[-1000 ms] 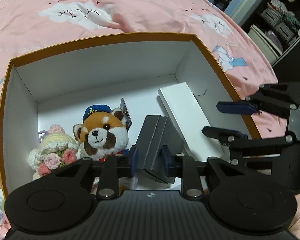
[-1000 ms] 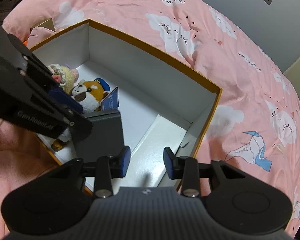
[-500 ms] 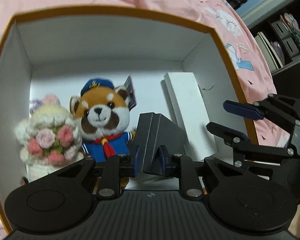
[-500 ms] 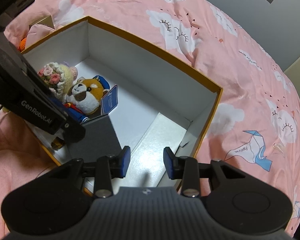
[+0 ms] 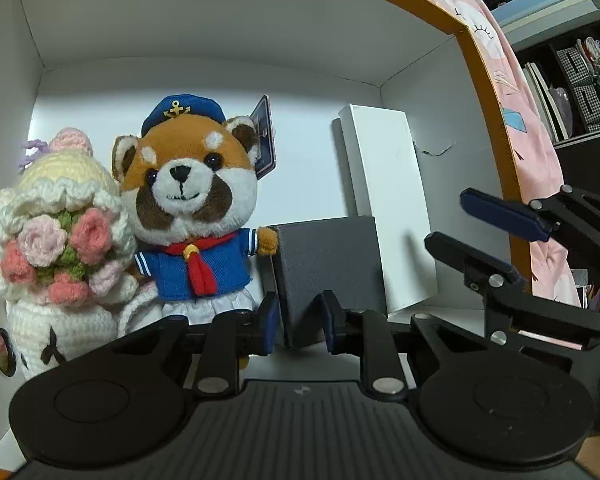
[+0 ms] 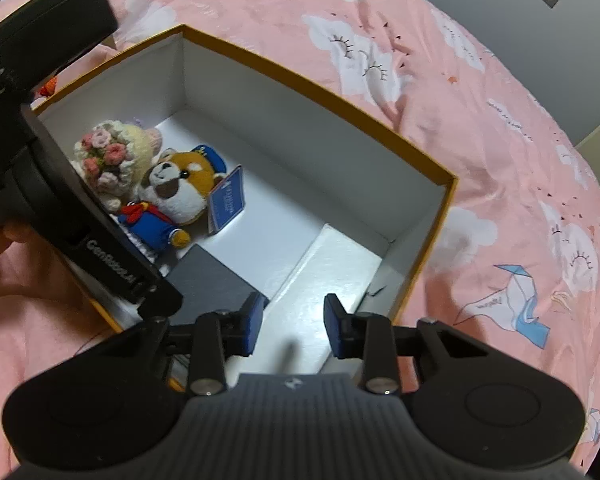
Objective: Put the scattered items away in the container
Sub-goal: 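Open the left tool to release the dark grey box inside the box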
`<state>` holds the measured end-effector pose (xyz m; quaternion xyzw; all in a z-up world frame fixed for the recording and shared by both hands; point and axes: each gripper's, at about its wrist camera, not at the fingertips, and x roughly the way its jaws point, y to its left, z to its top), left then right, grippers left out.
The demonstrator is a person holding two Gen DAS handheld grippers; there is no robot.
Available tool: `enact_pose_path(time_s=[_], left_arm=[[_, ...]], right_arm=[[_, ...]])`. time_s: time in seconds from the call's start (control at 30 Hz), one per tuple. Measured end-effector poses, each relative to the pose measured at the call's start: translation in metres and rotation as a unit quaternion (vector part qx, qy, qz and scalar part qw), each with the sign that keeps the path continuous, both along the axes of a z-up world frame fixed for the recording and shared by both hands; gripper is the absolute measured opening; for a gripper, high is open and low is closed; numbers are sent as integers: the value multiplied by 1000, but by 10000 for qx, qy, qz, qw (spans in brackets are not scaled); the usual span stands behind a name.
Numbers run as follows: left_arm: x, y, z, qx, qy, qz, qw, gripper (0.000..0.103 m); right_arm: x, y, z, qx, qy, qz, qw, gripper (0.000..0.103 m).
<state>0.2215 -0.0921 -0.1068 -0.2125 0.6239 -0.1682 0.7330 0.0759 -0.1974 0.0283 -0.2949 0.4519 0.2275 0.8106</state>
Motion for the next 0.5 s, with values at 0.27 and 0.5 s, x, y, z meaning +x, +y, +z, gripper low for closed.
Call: enact_pose_path(time_s=[0.27,0.5], left_arm=[[-12,5,34,263,-714,-116,9970,23],[-32,20,74,956,-1779,54,9794,23]], right_arm=[[11,14,-2,201,223,36,9995,24],[38,32,-25,459,723,-312,9958,22]])
